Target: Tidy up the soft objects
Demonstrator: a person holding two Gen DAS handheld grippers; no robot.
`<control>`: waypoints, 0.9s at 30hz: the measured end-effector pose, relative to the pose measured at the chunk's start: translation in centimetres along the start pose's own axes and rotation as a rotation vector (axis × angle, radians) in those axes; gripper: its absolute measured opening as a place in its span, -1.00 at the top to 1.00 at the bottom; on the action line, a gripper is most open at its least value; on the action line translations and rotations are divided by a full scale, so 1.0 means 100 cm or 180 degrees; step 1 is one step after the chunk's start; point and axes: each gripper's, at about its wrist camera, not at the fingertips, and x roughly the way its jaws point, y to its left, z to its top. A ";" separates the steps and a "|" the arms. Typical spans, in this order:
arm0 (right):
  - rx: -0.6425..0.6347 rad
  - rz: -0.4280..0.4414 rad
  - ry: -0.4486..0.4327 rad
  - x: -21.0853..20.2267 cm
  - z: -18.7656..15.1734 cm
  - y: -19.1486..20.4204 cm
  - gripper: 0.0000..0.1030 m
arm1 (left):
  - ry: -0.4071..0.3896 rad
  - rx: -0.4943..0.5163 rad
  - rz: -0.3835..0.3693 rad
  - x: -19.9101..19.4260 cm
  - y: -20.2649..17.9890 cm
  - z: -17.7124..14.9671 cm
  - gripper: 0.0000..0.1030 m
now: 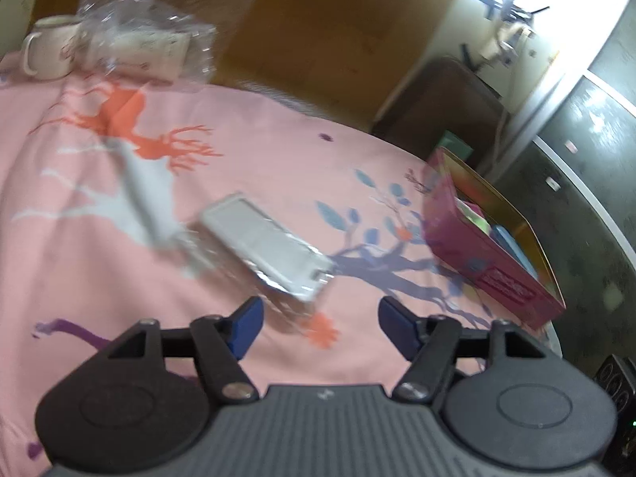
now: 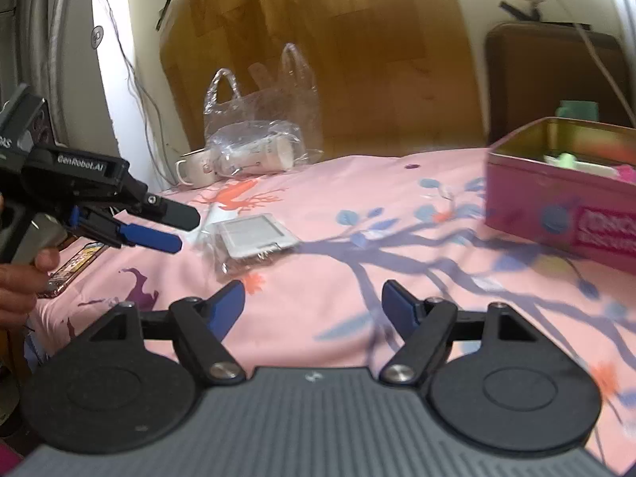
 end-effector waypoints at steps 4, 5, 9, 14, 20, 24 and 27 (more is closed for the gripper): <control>-0.0131 0.0109 0.0128 0.023 0.015 0.006 -0.56 | 0.0008 -0.0076 -0.0064 0.014 0.015 0.016 -0.34; -0.0170 0.0138 0.0176 0.029 0.018 0.008 -0.57 | 0.0011 -0.0089 -0.0076 0.018 0.017 0.019 -0.34; -0.0327 0.0353 0.0428 0.059 0.032 0.016 -0.63 | 0.0055 -0.0212 -0.0192 0.029 0.028 0.026 -0.40; -0.0564 0.0513 0.0637 0.101 0.048 0.028 -0.79 | 0.0095 -0.0339 -0.0233 0.038 0.041 0.029 -0.48; -0.0780 0.0782 0.0959 0.149 0.050 0.044 -0.90 | 0.0055 -0.0511 -0.0198 0.050 0.056 0.027 -0.40; -0.1116 0.0522 0.0725 0.132 0.035 0.062 -0.39 | 0.0127 -0.0480 -0.0194 0.057 0.048 0.025 0.10; -0.1037 0.0343 0.0545 0.112 0.029 0.053 -0.39 | 0.0180 -0.0352 -0.0268 0.063 0.029 0.028 0.10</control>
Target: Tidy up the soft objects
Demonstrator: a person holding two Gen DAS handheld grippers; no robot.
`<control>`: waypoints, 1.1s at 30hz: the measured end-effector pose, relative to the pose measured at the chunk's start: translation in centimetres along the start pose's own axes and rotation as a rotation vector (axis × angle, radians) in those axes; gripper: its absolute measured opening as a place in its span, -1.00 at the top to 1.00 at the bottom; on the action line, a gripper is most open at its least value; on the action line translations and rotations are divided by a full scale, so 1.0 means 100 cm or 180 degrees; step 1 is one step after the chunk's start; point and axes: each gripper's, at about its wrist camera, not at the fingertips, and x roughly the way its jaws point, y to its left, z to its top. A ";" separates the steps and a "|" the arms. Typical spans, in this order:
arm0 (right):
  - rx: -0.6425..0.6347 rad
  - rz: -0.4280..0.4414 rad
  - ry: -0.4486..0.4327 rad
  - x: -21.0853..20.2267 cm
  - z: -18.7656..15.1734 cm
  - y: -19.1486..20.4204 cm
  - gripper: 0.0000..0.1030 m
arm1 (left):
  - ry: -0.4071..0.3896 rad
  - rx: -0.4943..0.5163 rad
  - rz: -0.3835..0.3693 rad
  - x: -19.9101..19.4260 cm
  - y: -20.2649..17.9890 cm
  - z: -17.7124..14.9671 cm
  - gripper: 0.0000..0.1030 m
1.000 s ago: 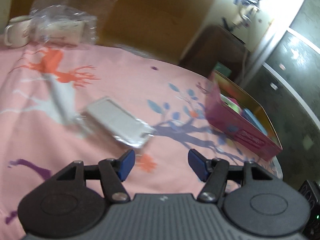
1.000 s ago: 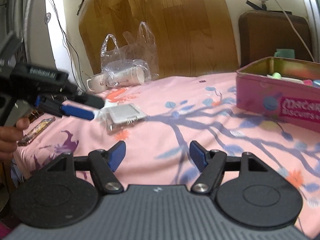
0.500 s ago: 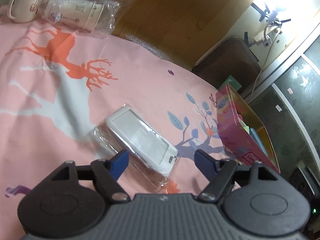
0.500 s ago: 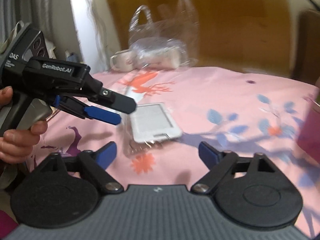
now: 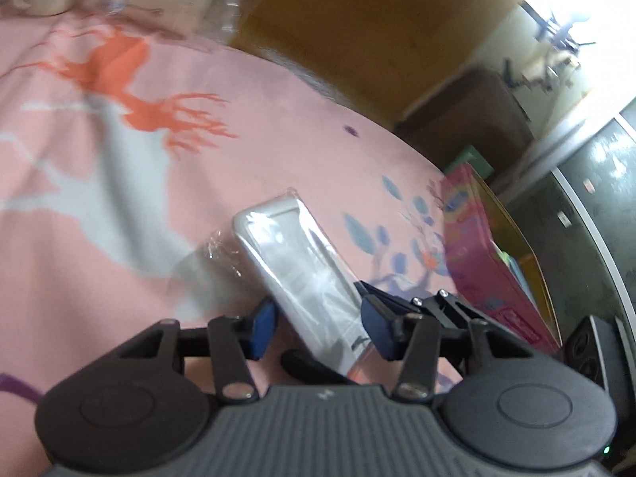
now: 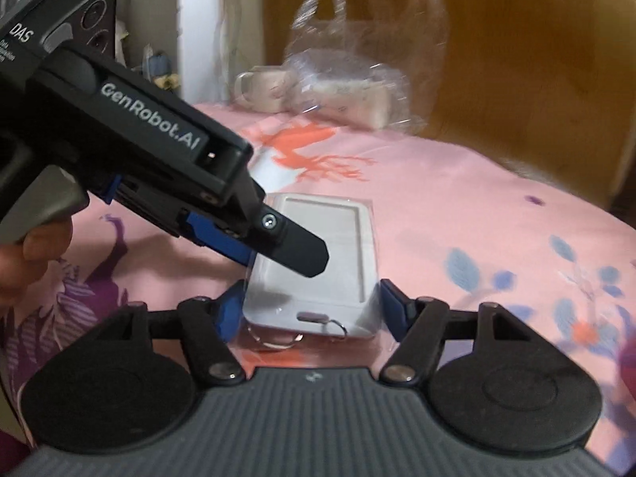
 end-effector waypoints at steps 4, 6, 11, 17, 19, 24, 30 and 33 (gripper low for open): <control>0.0123 -0.0410 -0.0342 -0.040 -0.009 -0.016 -0.39 | 0.0012 0.0401 -0.0177 0.012 -0.052 0.008 0.10; 0.0148 -0.0692 -0.0469 -0.061 -0.010 -0.032 -0.39 | 0.0048 0.0644 -0.0284 0.028 -0.088 0.017 0.10; 0.0360 -0.1402 -0.0636 -0.109 -0.020 -0.089 -0.39 | 0.0201 0.1236 -0.0575 0.086 -0.183 0.029 0.10; 0.0947 -0.1958 -0.0670 -0.153 -0.045 -0.172 -0.40 | 0.0428 0.1601 -0.0749 0.175 -0.266 0.030 0.04; 0.1156 -0.2128 -0.0640 -0.154 -0.052 -0.198 -0.44 | 0.0399 0.1694 -0.0630 0.200 -0.284 0.029 -0.10; 0.1435 -0.2384 -0.0709 -0.154 -0.067 -0.220 -0.61 | 0.0239 0.1657 -0.0180 0.220 -0.292 0.021 -0.32; 0.1420 -0.2260 -0.1025 -0.172 -0.077 -0.172 -0.62 | -0.0197 0.1858 0.0003 0.164 -0.278 0.003 -0.37; 0.1502 -0.2155 -0.1228 -0.179 -0.080 -0.148 -0.72 | -0.0339 0.1892 0.0060 0.135 -0.269 -0.002 -0.46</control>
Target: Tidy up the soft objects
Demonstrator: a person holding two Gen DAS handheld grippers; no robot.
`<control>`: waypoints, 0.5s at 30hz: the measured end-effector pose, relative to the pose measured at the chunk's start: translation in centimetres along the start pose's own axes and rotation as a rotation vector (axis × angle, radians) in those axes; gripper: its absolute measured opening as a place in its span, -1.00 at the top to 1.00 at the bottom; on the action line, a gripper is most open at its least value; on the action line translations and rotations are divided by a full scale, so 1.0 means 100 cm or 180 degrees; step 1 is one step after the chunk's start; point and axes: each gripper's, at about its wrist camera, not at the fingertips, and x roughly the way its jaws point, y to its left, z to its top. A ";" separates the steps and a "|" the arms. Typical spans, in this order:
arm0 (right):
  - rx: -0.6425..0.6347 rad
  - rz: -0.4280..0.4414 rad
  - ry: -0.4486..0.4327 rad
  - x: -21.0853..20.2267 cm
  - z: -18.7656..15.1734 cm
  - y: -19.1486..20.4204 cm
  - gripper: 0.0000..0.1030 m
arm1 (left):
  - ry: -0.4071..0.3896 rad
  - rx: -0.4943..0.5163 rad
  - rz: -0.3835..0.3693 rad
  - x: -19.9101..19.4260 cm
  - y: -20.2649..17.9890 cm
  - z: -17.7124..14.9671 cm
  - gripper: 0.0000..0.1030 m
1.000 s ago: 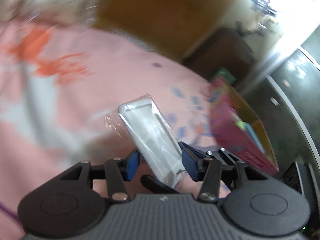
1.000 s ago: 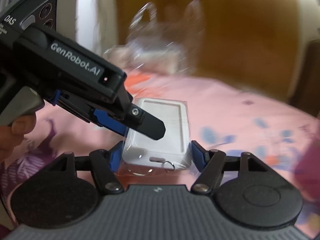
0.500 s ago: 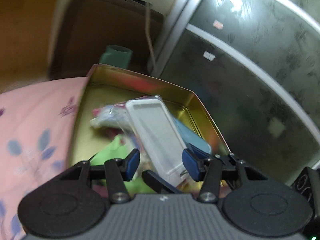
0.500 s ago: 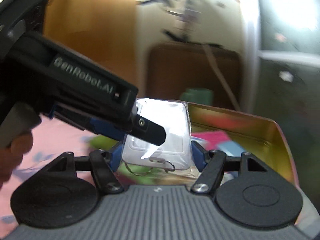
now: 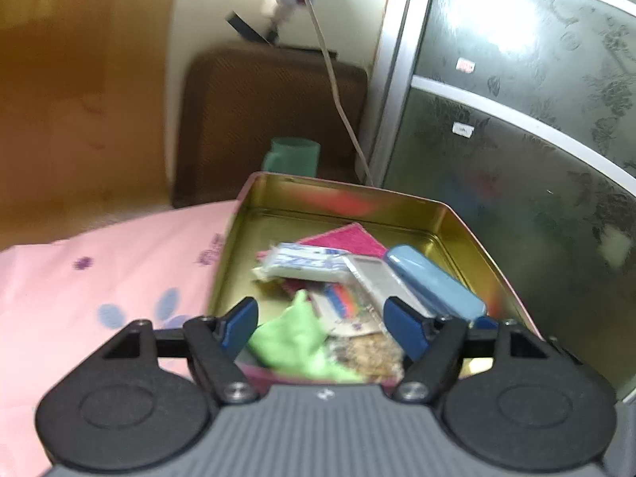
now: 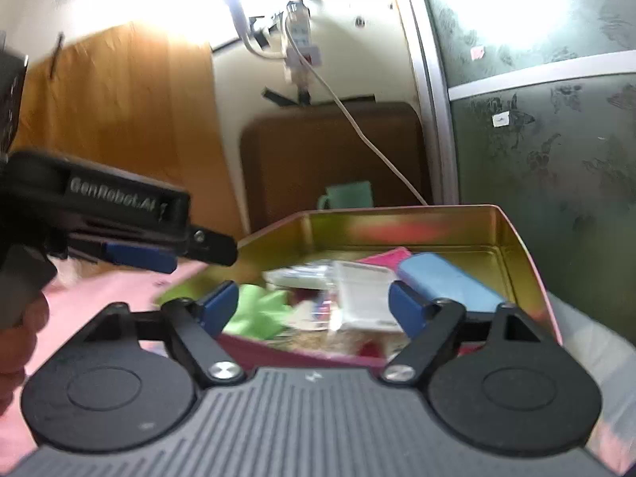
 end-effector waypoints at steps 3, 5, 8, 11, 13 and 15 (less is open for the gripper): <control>0.0111 0.0031 -0.0097 -0.018 -0.002 0.015 -0.75 | -0.0058 0.0086 0.0221 -0.027 0.007 -0.011 -0.50; 0.0270 0.0061 -0.0062 -0.026 -0.004 0.020 -0.80 | -0.0055 0.0125 0.0326 -0.044 0.012 -0.023 -0.51; 0.0560 0.0213 0.0136 -0.033 -0.011 0.026 -0.95 | -0.0025 0.0118 0.0403 -0.063 0.023 -0.041 -0.64; 0.0650 0.0274 0.0260 -0.042 -0.015 0.038 -1.00 | -0.0026 0.0079 0.0528 -0.080 0.033 -0.057 -0.88; 0.0648 0.0297 0.0350 -0.046 -0.018 0.047 -1.00 | -0.0009 0.0044 0.0626 -0.089 0.040 -0.066 -0.97; 0.0672 0.0301 0.0437 -0.047 -0.022 0.054 -1.00 | 0.0019 -0.0012 0.0701 -0.098 0.047 -0.074 -0.99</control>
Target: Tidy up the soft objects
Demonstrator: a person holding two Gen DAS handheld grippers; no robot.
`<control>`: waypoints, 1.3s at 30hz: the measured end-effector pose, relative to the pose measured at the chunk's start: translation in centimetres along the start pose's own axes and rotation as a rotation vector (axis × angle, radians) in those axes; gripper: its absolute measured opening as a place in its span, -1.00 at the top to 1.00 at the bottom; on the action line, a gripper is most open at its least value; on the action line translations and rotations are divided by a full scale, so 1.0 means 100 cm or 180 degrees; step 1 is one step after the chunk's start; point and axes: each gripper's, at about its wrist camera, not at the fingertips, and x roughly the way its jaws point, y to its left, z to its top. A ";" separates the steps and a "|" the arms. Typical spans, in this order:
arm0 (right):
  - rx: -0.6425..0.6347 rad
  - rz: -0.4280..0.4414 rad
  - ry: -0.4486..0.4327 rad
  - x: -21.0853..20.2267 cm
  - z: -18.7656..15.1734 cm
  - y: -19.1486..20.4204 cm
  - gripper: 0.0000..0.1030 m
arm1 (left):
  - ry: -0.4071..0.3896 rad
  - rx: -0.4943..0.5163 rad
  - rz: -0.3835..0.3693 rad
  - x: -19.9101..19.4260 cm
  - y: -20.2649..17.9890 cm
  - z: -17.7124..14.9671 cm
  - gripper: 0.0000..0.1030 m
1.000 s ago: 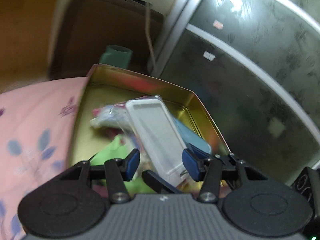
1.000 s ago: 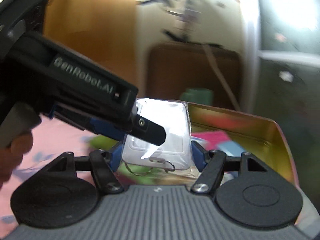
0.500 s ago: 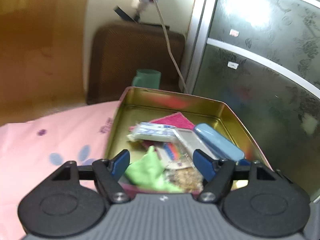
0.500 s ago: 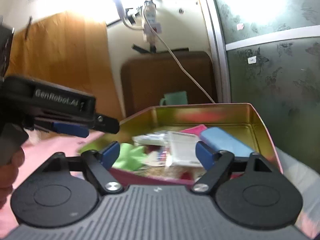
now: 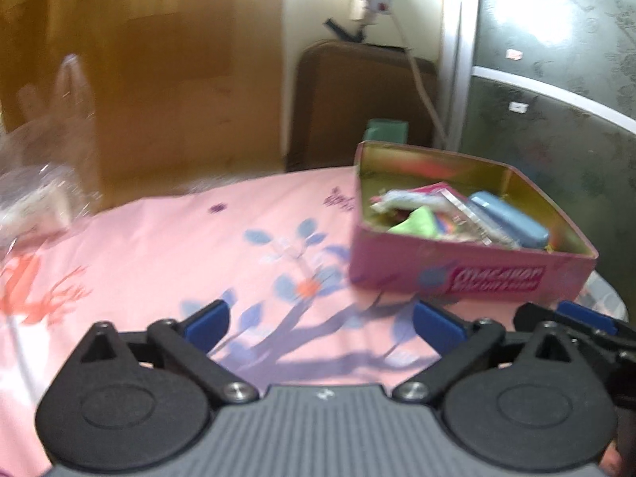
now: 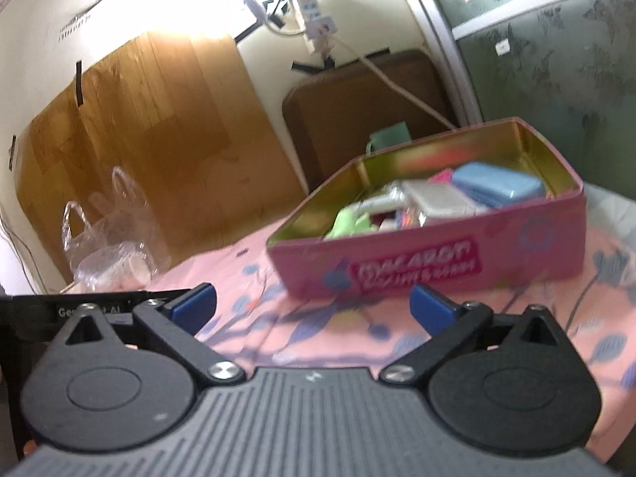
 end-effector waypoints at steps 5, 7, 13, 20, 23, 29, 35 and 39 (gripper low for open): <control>0.0204 0.0050 0.0130 0.000 -0.019 0.014 -1.00 | 0.0096 0.0030 0.0191 -0.009 0.014 -0.017 -0.99; 0.0216 0.0025 0.0132 0.000 -0.023 0.021 -1.00 | 0.0181 0.0058 0.0286 -0.009 0.017 -0.023 -0.99; 0.0130 -0.0024 0.0089 0.000 -0.027 0.040 -1.00 | 0.0141 0.0010 0.0434 -0.013 0.032 -0.034 -0.99; 0.0075 -0.0128 -0.0032 -0.001 -0.028 0.050 -1.00 | 0.0084 -0.0004 0.0505 -0.014 0.040 -0.035 -0.99; 0.0094 -0.0173 -0.0079 -0.002 -0.028 0.051 -1.00 | 0.0061 0.0049 0.0556 -0.015 0.040 -0.037 -0.99; 0.0196 -0.0172 -0.0120 -0.003 -0.028 0.049 -1.00 | 0.0093 0.0146 0.0505 -0.016 0.037 -0.041 -0.99; 0.0209 -0.0214 -0.0149 -0.005 -0.029 0.049 -1.00 | 0.0181 0.0240 0.0535 -0.014 0.032 -0.042 -0.99; 0.0220 -0.0249 -0.0168 -0.006 -0.029 0.049 -1.00 | 0.0180 0.0268 0.0482 -0.016 0.029 -0.045 -0.99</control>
